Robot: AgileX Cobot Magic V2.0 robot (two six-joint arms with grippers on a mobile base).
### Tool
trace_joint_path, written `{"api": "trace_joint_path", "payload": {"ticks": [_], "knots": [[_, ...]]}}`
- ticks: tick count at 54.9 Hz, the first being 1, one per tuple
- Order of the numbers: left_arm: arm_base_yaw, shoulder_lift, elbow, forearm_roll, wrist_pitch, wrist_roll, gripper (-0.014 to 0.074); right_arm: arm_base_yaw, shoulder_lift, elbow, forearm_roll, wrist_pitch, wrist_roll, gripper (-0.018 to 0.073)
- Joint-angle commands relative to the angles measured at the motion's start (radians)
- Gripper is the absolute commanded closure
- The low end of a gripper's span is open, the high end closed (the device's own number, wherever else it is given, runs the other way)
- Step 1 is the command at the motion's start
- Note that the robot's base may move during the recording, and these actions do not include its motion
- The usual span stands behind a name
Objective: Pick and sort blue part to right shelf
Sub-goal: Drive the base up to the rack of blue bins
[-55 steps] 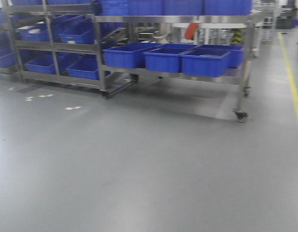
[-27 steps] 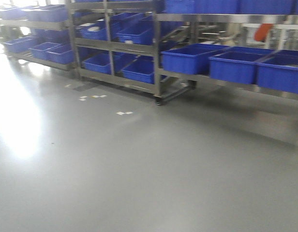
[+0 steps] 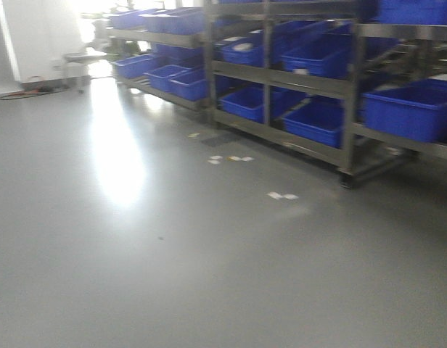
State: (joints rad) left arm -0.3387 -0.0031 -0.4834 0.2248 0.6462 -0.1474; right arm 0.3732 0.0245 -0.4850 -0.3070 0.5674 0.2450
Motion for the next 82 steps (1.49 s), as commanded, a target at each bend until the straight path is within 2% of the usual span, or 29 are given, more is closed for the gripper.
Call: {"api": "trace_joint_path", "payload": {"ticks": [1,82], "knots": [[-0.007,-0.024,-0.029,0.01,-0.089,-0.005,0.0354,-0.002,0.014,-0.029,-0.022,-0.091,-0.009,0.0312],[-0.007,-0.024,-0.029,0.008,-0.089,-0.005,0.0354,-0.002,0.014,-0.029,-0.022,-0.086,-0.009,0.0312]]}}
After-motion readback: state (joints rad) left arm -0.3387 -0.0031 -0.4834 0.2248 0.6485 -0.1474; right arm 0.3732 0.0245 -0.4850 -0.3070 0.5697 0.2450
